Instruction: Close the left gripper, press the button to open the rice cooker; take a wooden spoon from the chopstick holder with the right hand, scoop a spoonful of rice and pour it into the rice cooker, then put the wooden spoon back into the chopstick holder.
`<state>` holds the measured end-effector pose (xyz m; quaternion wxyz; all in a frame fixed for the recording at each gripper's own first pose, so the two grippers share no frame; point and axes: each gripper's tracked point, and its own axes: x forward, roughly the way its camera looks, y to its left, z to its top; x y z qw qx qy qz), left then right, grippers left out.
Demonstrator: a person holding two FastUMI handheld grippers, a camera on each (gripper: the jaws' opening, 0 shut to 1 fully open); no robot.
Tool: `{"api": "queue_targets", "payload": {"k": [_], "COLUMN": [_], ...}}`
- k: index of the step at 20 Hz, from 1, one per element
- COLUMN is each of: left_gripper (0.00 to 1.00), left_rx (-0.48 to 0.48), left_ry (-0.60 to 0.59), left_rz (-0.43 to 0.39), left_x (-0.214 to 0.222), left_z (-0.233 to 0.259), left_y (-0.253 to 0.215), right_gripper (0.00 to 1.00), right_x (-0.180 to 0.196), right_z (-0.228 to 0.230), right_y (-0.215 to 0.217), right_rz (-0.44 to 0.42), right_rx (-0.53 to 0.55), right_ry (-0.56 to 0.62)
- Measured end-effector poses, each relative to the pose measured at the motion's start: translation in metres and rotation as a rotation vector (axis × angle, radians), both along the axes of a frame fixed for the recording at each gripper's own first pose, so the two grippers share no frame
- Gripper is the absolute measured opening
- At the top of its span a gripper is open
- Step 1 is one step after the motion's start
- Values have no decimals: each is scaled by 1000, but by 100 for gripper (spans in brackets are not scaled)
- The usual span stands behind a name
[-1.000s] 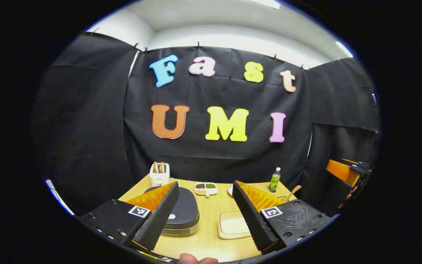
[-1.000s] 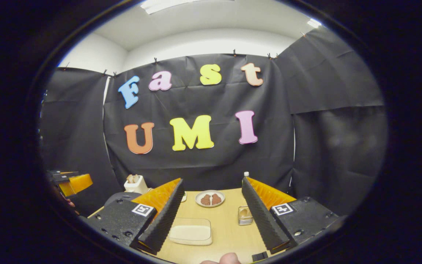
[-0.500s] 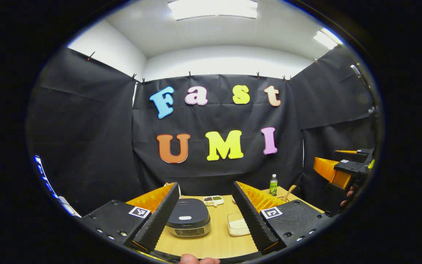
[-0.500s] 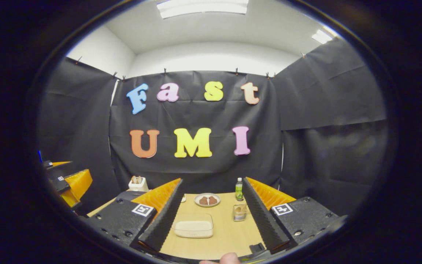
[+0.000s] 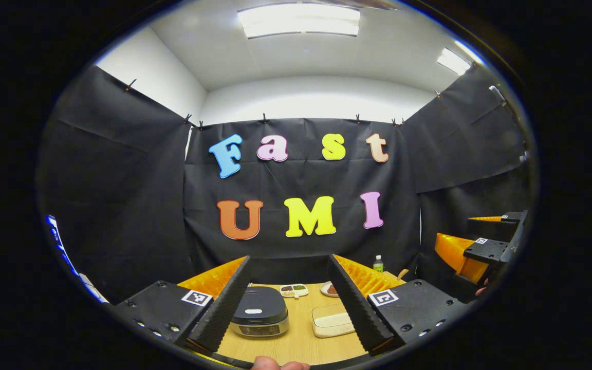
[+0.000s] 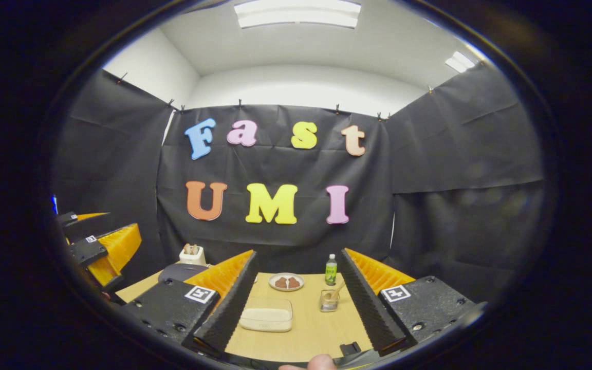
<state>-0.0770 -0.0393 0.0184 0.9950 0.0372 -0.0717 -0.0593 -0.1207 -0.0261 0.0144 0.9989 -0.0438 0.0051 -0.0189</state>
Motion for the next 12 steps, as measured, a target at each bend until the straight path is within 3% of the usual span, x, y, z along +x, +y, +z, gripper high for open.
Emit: {"api": "queue_targets", "payload": {"k": [12], "left_gripper": [96], "left_rx": [33], "left_ry": [6], "left_rz": [1], "left_x": [25], "left_z": [-6], "left_y": [-28], "right_gripper": [100], "right_x": [31], "right_z": [-3], "right_y": [-17], "right_rz": [29], "right_rx": [21], "right_ry": [15]}}
